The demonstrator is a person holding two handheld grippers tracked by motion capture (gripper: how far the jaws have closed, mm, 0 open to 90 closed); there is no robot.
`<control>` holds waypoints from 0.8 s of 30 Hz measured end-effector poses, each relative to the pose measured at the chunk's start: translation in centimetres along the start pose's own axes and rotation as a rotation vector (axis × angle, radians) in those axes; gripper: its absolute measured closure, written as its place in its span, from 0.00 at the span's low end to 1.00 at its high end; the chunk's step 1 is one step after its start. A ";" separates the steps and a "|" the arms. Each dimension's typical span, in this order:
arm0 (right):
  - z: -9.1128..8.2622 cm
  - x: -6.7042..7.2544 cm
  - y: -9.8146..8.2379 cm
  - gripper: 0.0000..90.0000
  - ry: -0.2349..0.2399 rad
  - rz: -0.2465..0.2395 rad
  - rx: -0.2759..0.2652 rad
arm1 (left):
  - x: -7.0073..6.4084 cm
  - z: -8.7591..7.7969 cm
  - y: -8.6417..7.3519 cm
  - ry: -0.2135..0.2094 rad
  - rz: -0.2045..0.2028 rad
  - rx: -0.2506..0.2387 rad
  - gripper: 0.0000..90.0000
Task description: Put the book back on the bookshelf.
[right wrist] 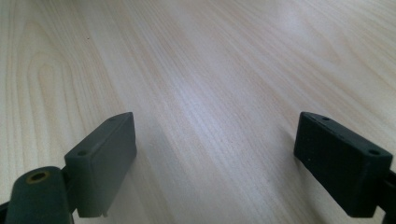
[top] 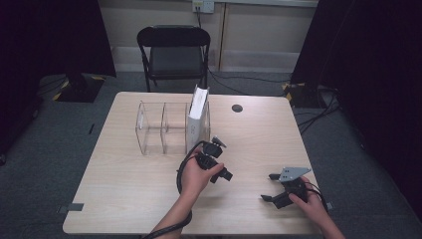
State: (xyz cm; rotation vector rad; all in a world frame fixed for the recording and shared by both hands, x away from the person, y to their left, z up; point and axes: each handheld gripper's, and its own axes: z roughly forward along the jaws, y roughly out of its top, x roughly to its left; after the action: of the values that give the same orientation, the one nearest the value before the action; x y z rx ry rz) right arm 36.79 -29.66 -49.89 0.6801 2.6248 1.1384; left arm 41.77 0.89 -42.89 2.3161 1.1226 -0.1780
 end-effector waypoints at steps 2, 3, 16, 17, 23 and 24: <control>0.0 0.0 0.0 0.14 0.000 0.000 0.000 | 0.0 0.2 0.0 -0.003 0.005 -0.001 0.26; 0.0 0.0 0.0 0.14 0.000 0.000 0.000 | -0.1 0.4 -0.1 -0.001 0.007 0.005 0.26; 0.0 0.0 0.0 0.14 0.000 0.000 0.000 | -0.9 2.3 -0.7 -0.004 0.019 0.011 0.27; 0.0 0.0 0.0 0.14 0.000 0.000 -0.001 | -0.9 2.5 -0.8 -0.004 0.022 0.014 0.27; 0.0 0.0 0.0 0.14 0.002 -0.001 0.000 | -1.2 3.3 -1.1 -0.001 0.029 0.028 0.26; 0.0 0.0 0.0 0.14 0.002 -0.001 0.000 | -1.2 3.4 -1.1 -0.004 0.031 0.027 0.26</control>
State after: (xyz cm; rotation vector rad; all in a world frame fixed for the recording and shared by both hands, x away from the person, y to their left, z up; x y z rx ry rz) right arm 36.78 -29.65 -49.89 0.6780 2.6262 1.1391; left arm 40.55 -1.24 -45.77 2.3547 1.0877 -0.1879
